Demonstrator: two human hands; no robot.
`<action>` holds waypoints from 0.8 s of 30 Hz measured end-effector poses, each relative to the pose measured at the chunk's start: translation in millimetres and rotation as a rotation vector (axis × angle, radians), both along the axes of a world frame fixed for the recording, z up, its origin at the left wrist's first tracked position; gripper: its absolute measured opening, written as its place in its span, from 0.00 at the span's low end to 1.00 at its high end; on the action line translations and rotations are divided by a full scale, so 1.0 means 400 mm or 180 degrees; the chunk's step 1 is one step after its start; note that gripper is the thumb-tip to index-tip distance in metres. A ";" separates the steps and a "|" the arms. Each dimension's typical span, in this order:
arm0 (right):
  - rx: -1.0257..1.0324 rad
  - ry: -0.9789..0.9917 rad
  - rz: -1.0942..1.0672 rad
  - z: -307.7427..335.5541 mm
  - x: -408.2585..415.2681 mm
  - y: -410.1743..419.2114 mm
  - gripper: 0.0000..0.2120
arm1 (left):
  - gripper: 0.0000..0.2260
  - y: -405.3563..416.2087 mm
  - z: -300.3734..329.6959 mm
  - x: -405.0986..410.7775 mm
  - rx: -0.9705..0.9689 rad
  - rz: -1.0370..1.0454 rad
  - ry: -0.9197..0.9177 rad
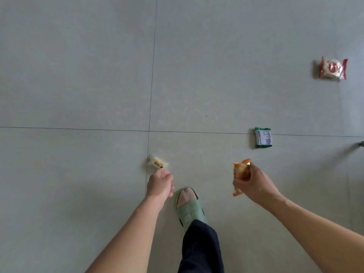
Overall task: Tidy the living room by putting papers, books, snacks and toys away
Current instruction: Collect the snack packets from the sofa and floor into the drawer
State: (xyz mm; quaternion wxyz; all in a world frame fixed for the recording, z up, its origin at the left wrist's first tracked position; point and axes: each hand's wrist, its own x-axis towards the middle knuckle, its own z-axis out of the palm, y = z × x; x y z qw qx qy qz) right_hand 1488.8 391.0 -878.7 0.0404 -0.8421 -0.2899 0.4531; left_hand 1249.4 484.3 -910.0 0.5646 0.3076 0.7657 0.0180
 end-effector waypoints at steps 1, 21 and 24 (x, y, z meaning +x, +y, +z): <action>-0.0027 -0.0028 0.0012 -0.015 0.004 0.025 0.13 | 0.13 0.025 -0.021 -0.005 -0.0075 0.0038 0.0069; -0.0188 -0.0017 0.0376 -0.277 0.168 0.159 0.10 | 0.24 0.141 -0.363 0.037 -0.0008 -0.0617 0.1778; -0.0209 -0.0089 0.0285 -0.284 0.229 0.147 0.12 | 0.21 0.105 -0.340 0.083 0.0008 -0.0558 0.1723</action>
